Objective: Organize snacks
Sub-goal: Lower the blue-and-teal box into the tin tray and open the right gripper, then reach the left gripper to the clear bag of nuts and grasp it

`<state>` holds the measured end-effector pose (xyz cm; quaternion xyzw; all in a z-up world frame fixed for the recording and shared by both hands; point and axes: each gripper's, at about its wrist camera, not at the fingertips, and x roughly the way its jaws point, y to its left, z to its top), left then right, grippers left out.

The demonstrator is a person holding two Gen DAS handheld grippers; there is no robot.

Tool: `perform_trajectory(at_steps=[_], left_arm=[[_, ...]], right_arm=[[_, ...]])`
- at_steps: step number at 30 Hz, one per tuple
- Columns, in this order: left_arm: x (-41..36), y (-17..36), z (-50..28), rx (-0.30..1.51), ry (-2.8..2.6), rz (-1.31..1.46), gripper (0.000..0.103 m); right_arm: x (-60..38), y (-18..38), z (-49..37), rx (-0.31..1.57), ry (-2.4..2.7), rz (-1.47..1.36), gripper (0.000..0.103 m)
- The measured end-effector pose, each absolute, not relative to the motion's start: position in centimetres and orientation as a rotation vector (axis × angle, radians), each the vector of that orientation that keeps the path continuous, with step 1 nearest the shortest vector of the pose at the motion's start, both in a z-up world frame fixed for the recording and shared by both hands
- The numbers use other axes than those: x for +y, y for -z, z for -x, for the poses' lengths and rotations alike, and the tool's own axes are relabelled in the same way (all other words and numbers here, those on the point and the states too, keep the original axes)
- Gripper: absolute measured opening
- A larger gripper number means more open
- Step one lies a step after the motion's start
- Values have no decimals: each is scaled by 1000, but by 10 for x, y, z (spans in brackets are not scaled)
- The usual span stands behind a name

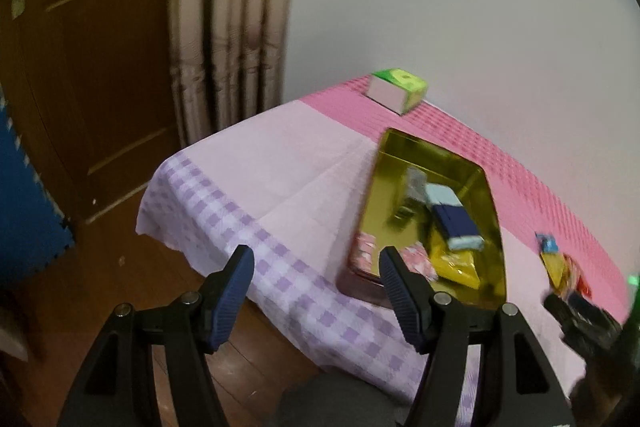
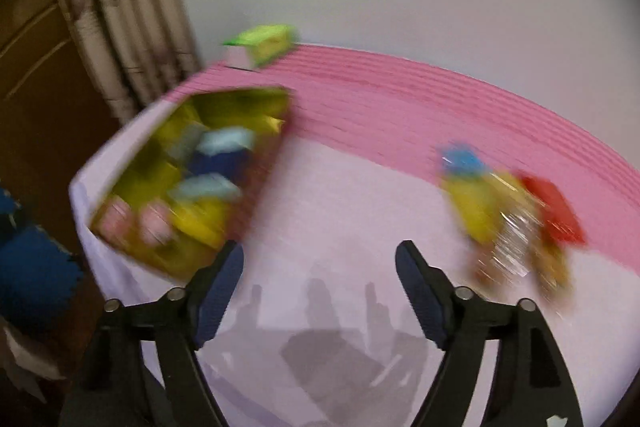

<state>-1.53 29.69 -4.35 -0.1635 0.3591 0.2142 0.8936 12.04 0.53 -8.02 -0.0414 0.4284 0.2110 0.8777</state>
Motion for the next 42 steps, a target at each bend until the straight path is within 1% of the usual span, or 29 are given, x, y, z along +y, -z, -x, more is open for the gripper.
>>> perform_trajectory(at_steps=[6,11,15,17,22,27,28,29,32,34,35,36,42], left_arm=[[225,49,-5,768,-250,135,66],[149,77,-32,845,6,98,66],[80,90,-68,873,213,95,66],[41,95,-90,868,287,49,66],[-18,114,-139,887,315,-55,66],[-44,140,-174,935,286,-127,66],[-45,144,-178,946,271,-140,68],[-44,142,-181,928,263,-122,68],[-43,140,-185,946,242,-113,68],[-47,138,-187,969,257,-113,63],[-47,136,-185,970,259,-118,56],[-45,134,-184,967,263,-116,44],[-29,126,-157,981,282,-97,43]], right_arm=[[-128,105,-79,947,-252,-13,77],[-205,111,-48,918,-115,-112,77],[-234,108,-44,899,-79,-144,77],[-244,102,-47,878,-83,-192,79],[-243,91,-51,835,-109,-209,80],[-248,81,-48,811,-132,-238,80],[-247,79,-48,806,-136,-240,80],[-247,77,-48,799,-142,-243,81],[-244,73,-47,789,-152,-242,81],[-242,72,-47,788,-159,-244,81],[-242,72,-48,787,-163,-246,81],[-240,72,-48,789,-167,-245,81],[-238,70,-45,781,-172,-243,81]])
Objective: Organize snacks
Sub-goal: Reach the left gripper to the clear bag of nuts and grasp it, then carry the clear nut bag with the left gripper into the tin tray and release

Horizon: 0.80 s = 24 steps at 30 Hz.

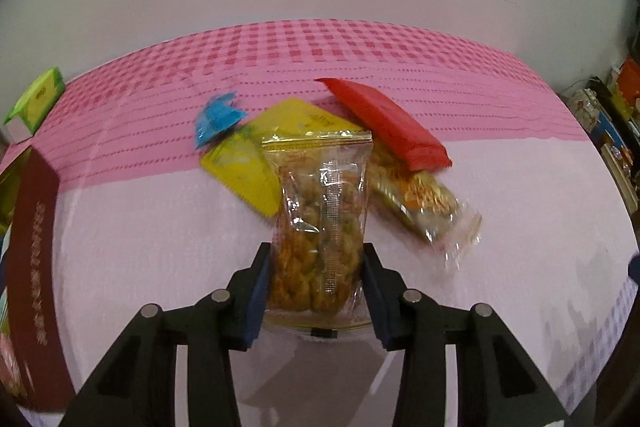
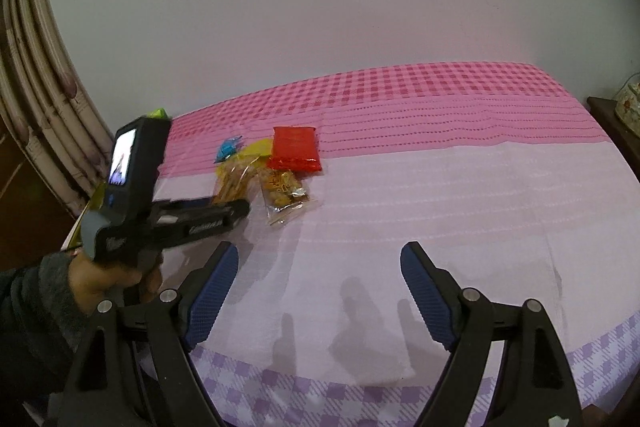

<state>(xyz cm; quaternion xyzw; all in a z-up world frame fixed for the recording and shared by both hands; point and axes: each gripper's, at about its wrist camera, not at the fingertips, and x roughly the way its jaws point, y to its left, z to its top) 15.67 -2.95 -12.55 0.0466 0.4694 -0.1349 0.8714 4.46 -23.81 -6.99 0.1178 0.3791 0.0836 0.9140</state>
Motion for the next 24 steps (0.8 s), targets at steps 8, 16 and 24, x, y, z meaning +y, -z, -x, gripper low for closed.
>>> perform_trajectory(at_steps=[8,16,24], left_arm=[[-3,81,-112,904,293,-29,43],[18,15,-101,781,291,-50,43],[71,-28,-104,700,165,-149,43]], right_arm=[[-234,73,-48,791,-180,-245,81],[-236,73,-47,791,-180,-255,81],[-235,74,-47,804,-184,-262,82]])
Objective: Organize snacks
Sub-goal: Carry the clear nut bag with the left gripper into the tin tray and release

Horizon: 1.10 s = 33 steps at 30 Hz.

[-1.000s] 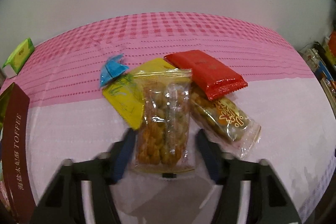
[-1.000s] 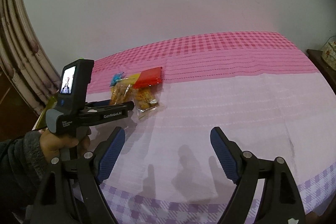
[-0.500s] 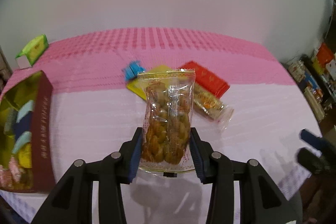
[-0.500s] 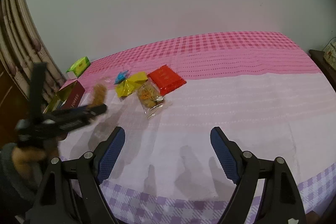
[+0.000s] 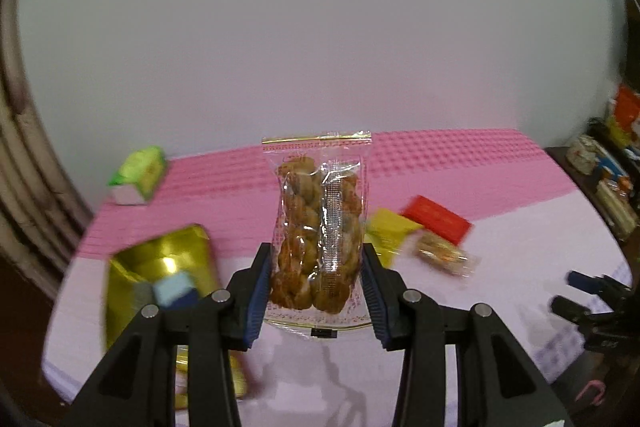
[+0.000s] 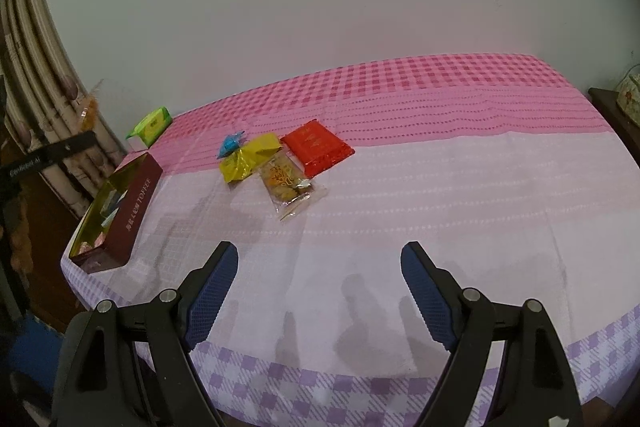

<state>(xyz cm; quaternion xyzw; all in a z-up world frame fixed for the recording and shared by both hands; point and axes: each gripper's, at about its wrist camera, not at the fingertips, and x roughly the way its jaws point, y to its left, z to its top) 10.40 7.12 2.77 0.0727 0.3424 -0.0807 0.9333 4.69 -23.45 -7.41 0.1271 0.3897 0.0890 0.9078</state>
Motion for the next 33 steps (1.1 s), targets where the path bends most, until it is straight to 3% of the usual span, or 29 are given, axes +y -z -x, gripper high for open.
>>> perform_trajectory(at_steps=[4,16,33], left_arm=[[115,-31,-116,702,64,-133,43],[232,28,-134,838,-175,-8,43],[260,103,-130,990,-250,24,43]], right_arm=[[-236,75,-44,808,-188,-266,90],[-229,79,-42,827,-197,-260,90],[-228,95,-48,877,-196,-256,90]])
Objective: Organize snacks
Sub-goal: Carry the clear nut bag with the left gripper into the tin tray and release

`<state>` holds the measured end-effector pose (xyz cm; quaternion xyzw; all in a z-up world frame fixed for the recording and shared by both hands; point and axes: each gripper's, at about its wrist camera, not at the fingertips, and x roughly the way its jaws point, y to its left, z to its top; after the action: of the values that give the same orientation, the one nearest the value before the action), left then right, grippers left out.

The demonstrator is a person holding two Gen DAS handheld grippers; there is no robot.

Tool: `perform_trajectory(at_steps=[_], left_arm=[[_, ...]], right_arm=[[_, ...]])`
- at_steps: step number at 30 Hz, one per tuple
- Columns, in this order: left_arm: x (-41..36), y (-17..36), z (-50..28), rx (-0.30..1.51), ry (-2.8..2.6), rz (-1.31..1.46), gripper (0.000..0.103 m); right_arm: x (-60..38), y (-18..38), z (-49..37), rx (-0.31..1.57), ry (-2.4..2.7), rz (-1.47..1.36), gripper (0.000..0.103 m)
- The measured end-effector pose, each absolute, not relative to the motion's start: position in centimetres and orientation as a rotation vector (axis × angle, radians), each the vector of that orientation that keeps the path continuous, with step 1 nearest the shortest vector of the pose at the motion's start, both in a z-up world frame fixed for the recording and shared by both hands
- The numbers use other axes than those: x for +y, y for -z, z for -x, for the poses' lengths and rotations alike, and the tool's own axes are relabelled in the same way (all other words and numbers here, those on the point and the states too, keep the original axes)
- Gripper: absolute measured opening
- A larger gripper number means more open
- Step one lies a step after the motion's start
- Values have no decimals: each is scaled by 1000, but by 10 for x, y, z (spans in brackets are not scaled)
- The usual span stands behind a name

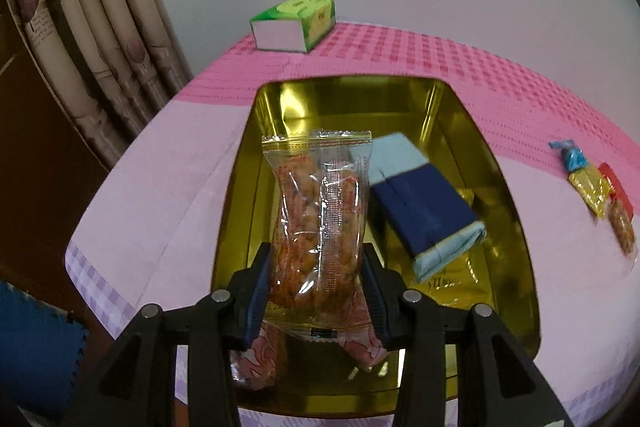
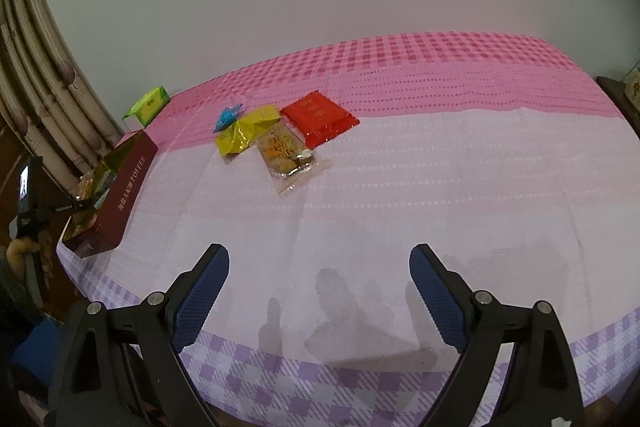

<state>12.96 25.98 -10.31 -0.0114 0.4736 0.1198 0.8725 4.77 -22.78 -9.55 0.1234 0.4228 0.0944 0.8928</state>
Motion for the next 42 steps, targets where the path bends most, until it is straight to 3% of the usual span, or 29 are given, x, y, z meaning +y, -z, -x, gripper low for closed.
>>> perform_trajectory(at_steps=[18,20,22,35,37,42], left_arm=[[261,117,-138,1014,-281,33,44],[263,118,-139,1017,-277,46,47],[262,119,-138,1022,-261,64,58],[224,34,-42,724,-135,134,66],[212,24,-18,670,-84,168,76],[169,22,10,639,50,111,78]], right_arm=[[-225,97,-47,887,-205,-247,90],[-225,97,-47,884,-201,-239,90],[-224,98,-47,888,-197,-225,90],[-197,123,-60,941,-219,-98,92],[-187,124,-67,931,-223,-38,92],[-169,118,-102,932,-230,60,92]])
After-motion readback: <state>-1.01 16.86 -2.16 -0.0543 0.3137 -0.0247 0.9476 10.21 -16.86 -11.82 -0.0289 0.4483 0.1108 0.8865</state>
